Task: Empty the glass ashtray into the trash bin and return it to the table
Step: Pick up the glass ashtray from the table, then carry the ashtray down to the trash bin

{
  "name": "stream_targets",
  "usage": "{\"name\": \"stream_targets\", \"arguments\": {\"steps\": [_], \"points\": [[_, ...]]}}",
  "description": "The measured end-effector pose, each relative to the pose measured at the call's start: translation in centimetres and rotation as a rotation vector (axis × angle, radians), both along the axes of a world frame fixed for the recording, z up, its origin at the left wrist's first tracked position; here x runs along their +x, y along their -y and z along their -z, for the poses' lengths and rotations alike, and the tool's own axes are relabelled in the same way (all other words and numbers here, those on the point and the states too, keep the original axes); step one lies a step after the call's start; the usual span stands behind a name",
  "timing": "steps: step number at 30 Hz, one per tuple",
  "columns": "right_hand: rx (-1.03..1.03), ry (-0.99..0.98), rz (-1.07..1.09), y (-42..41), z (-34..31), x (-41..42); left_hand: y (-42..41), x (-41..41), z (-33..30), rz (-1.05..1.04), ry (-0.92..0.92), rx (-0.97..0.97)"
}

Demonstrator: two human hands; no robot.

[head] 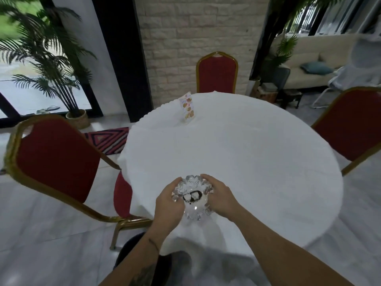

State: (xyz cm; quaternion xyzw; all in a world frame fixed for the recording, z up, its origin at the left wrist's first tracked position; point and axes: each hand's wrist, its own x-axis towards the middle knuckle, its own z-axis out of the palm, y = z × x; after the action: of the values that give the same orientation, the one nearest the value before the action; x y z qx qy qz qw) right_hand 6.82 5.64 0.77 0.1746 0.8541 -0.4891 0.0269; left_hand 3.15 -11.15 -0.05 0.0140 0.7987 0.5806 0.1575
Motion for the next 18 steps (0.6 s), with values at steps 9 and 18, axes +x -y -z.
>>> {"name": "stream_targets", "arguments": {"steps": [9, 18], "points": [[0.025, -0.122, -0.002, 14.4, 0.1, 4.1, 14.7, 2.1, -0.5, 0.042, -0.037, 0.028], [0.009, -0.023, -0.022, 21.4, 2.6, 3.7, 21.7, 2.6, 1.8, -0.044, 0.0, 0.164]]}}
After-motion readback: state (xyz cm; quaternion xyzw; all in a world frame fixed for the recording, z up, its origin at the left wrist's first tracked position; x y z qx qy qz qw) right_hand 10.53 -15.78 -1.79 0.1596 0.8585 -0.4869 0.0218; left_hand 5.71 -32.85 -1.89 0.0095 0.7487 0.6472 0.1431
